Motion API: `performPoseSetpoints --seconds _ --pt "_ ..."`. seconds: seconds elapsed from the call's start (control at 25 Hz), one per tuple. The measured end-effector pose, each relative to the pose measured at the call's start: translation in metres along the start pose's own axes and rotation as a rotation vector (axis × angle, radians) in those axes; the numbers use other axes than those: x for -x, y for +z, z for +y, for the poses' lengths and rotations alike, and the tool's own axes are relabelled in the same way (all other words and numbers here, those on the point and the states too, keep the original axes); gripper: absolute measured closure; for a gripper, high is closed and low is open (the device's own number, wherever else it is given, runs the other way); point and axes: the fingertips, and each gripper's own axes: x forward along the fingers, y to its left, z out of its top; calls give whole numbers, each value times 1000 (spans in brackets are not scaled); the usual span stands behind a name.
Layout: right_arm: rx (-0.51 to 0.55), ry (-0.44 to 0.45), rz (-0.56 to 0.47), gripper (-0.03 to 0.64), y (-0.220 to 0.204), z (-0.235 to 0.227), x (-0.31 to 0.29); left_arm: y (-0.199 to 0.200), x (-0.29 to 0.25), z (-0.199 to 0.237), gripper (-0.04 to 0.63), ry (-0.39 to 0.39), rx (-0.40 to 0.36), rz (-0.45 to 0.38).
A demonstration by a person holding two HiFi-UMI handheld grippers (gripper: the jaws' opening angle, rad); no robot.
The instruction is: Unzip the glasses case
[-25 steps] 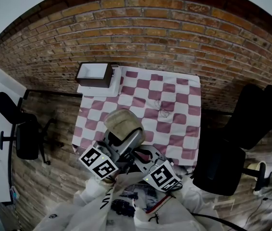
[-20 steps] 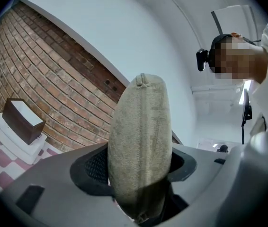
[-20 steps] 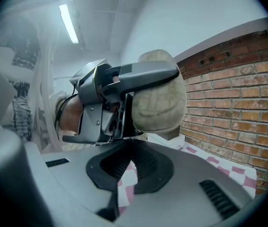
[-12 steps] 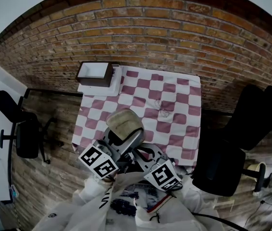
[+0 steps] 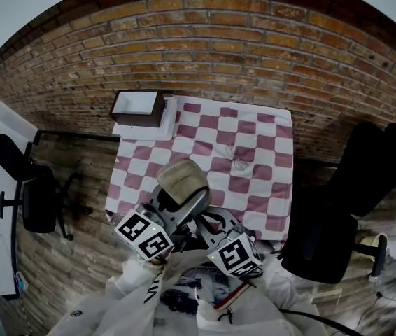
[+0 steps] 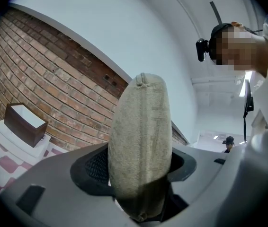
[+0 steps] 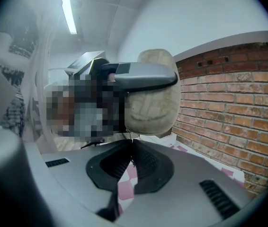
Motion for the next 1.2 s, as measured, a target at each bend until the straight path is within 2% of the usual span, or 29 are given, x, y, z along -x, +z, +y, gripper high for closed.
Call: performPoseSetpoints --seconds 0.56,0.84,1.2 --pt "-20 -70 56 598 13 6 -44 22 30 43 305 -19 31 25" --pt "8 -132 88 598 23 11 -65 33 48 61 305 -67 26 36" --pt "48 -235 140 598 20 21 -83 29 78 80 304 -107 46 77"
